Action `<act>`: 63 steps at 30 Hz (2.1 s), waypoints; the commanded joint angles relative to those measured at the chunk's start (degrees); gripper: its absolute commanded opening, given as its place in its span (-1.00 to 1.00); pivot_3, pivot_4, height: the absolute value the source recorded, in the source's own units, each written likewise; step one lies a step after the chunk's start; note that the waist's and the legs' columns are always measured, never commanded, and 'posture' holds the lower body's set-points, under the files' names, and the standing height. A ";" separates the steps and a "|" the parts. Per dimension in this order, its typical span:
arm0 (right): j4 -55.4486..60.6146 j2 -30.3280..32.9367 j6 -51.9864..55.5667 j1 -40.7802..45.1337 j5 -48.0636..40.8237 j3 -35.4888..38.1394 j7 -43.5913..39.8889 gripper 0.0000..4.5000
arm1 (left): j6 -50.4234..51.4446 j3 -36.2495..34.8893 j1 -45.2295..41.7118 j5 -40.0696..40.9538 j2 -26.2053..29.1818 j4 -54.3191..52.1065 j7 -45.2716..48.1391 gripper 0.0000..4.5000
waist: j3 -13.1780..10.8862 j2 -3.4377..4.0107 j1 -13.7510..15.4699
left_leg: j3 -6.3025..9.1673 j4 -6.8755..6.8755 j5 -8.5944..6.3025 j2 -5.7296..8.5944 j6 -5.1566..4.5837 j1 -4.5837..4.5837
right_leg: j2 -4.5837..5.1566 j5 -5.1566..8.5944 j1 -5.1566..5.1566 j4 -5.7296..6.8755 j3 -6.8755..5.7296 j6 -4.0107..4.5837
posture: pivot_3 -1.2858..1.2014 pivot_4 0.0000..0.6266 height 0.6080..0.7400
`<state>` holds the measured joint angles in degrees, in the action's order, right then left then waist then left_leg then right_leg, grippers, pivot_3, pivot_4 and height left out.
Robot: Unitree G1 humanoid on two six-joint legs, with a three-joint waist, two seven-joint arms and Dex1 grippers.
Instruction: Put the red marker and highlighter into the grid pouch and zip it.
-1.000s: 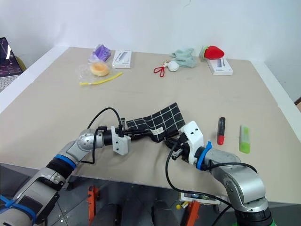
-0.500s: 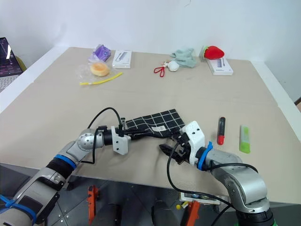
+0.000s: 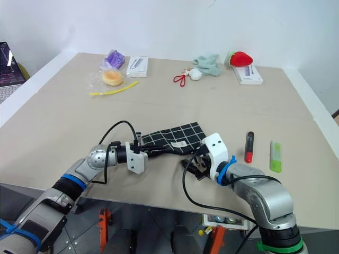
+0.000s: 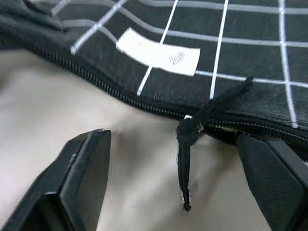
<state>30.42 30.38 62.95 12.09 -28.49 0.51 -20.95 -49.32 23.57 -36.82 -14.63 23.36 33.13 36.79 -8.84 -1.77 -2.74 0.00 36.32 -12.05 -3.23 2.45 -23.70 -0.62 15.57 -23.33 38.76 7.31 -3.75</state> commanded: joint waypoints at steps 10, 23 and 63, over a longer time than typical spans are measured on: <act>1.20 -2.00 1.52 2.95 0.47 0.02 1.93 -0.98 | 1.13 0.04 1.00 -0.14 -1.05 -1.60 -0.54 -1.00 | 0.00 0.00 0.00 | 0.03 0.01 0.00 0.00 0.00 -0.03 | 0.00 0.00 0.00 0.00 -0.04 0.00 | 0.03 -0.52 0.82; 5.24 -5.59 1.54 3.35 -2.71 -6.26 -1.03 -0.98 | 1.65 -0.39 1.26 -0.26 -1.84 -1.94 -0.76 -1.00 | 0.00 0.00 0.00 | 0.07 0.03 0.00 0.00 0.00 -0.06 | 0.00 0.00 0.00 0.00 -0.08 0.01 | 0.03 -0.52 0.82; -11.79 -3.44 3.27 1.67 8.49 20.53 17.60 0.99 | 2.12 -1.54 0.10 1.15 -2.39 0.11 -0.26 -1.00 | -0.01 0.10 0.02 | 0.15 0.03 0.01 0.05 -0.02 -0.08 | 0.01 -0.03 0.00 -0.01 -0.11 0.03 | 0.03 -0.52 0.82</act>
<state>18.77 26.84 65.15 13.78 -20.61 20.28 -3.69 -46.53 22.39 -36.19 -13.58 21.02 33.22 36.75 -8.85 -1.68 -2.72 0.14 36.35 -12.03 -3.18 2.43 -23.78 -0.61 15.54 -23.33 38.75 7.20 -3.72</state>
